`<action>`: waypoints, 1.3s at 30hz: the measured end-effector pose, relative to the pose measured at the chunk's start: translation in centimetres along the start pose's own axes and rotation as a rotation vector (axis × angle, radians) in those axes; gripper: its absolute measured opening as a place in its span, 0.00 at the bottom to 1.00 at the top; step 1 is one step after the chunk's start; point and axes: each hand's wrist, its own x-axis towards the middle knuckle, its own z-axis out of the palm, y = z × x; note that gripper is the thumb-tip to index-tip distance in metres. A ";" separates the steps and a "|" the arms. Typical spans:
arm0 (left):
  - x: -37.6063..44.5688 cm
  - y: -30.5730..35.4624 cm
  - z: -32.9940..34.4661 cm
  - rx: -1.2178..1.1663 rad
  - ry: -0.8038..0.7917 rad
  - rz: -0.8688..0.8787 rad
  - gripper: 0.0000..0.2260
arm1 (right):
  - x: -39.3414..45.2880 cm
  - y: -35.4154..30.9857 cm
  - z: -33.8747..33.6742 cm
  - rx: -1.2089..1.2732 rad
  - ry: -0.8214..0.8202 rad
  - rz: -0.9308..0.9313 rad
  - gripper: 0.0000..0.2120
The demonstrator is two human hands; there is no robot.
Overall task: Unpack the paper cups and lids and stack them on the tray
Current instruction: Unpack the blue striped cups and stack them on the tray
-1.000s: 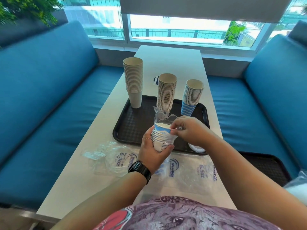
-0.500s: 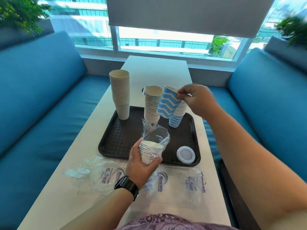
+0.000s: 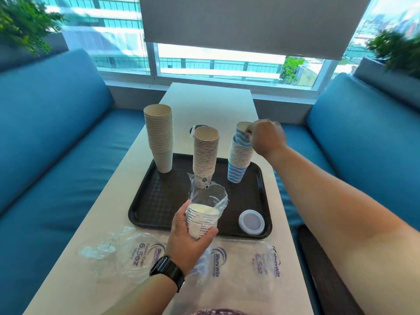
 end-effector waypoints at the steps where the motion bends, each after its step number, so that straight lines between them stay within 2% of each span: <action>1: 0.0 0.0 0.0 0.000 -0.001 -0.002 0.46 | -0.2 0.0 0.6 -0.007 -0.028 0.005 0.12; 3: 0.0 0.0 0.0 -0.006 0.010 0.001 0.45 | -0.5 0.0 1.9 0.011 -0.075 0.025 0.12; 5: 0.0 0.0 0.1 -0.026 0.025 0.008 0.43 | -1.1 -0.1 2.8 0.063 -0.105 0.043 0.16; 11: 0.1 -0.2 0.1 -0.028 0.038 0.010 0.41 | -2.3 -0.6 4.2 0.086 -0.083 0.005 0.24; 17: 0.0 0.0 0.1 -0.029 0.032 0.013 0.43 | -2.6 -0.6 4.4 0.198 -0.022 0.012 0.19; 25: -0.2 0.4 -0.1 -0.009 -0.002 0.007 0.44 | -5.5 -3.3 0.7 0.504 0.109 -0.004 0.11; 28: -0.3 0.6 -0.2 0.002 -0.012 -0.002 0.42 | -7.6 -5.0 -0.9 0.624 0.003 -0.032 0.10; 32: -0.6 0.9 -0.1 -0.008 -0.008 -0.019 0.42 | -10.7 -6.8 -1.4 0.782 -0.285 -0.142 0.09; 39: -0.8 1.1 -0.2 0.084 -0.010 -0.015 0.44 | -13.7 -8.7 -0.3 0.673 -0.450 -0.217 0.08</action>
